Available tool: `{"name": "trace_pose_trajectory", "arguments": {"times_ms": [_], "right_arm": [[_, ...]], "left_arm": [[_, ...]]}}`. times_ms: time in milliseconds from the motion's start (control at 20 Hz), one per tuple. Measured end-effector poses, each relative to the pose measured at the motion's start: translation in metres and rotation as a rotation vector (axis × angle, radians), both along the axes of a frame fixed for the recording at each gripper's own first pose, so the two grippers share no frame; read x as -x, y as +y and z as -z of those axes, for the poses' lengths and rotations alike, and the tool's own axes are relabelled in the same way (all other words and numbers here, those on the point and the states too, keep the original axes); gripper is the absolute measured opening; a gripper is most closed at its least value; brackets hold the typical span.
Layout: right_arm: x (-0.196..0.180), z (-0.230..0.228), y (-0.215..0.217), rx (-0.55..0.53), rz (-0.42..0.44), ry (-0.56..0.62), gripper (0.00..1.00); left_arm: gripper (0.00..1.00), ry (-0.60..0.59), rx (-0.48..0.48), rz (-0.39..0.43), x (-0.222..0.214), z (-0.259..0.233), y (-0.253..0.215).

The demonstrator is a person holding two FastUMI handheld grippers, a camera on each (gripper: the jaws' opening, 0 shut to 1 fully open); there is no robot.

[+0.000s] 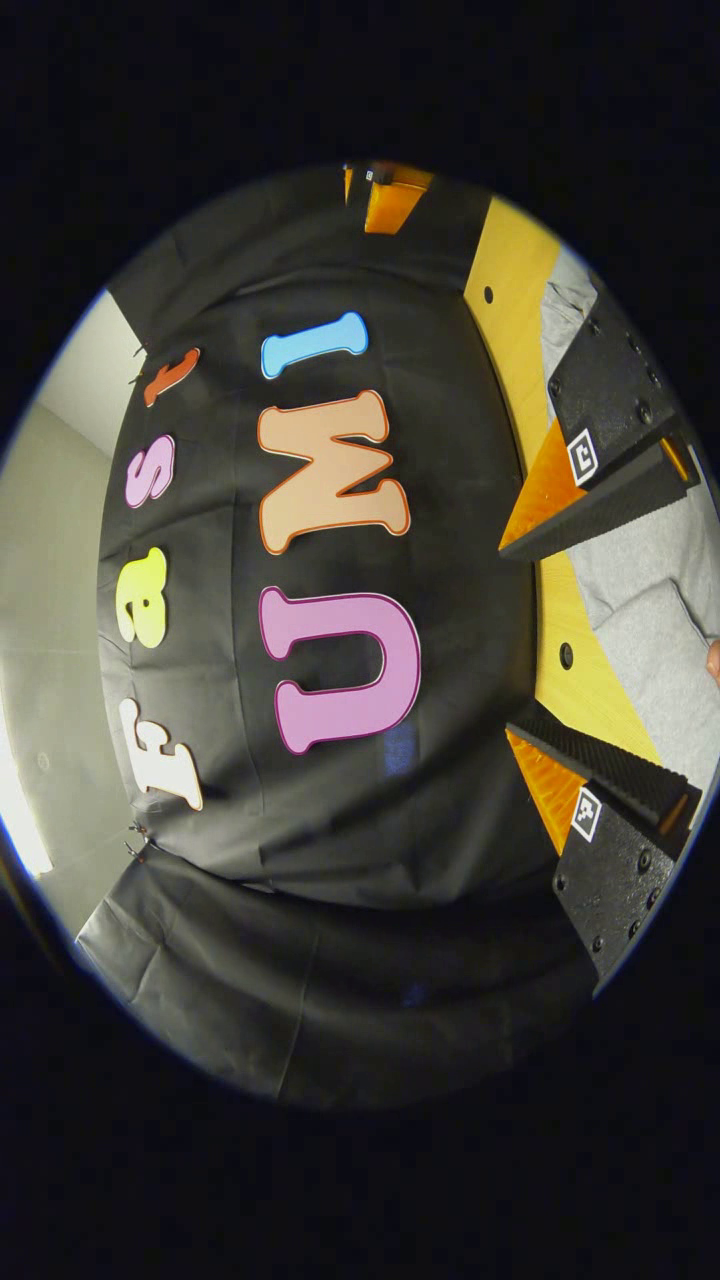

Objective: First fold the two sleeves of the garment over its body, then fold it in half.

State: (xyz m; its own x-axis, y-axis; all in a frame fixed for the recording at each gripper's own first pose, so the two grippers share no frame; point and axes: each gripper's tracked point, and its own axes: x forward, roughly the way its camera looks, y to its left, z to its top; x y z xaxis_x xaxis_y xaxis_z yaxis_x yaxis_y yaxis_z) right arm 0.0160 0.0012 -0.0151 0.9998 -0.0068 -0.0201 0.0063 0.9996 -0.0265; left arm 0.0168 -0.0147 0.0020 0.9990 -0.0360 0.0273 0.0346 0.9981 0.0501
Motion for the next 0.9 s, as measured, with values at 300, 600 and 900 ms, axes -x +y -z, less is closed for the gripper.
{"name": "trace_pose_trajectory", "arguments": {"times_ms": [300, 600, 900], "right_arm": [[-0.002, 0.012, -0.020, 0.002, 0.015, 0.048, 0.99], [0.000, 0.034, -0.076, 0.013, 0.122, 0.119, 1.00], [0.017, 0.082, -0.133, 0.070, 0.217, 0.235, 0.99]], "left_arm": [[0.95, 0.003, 0.019, 0.006, 0.002, 0.003, -0.001], [0.96, 0.014, 0.024, 0.010, 0.005, 0.008, 0.002], [0.93, 0.027, 0.013, 0.033, 0.004, 0.012, -0.012]]}}
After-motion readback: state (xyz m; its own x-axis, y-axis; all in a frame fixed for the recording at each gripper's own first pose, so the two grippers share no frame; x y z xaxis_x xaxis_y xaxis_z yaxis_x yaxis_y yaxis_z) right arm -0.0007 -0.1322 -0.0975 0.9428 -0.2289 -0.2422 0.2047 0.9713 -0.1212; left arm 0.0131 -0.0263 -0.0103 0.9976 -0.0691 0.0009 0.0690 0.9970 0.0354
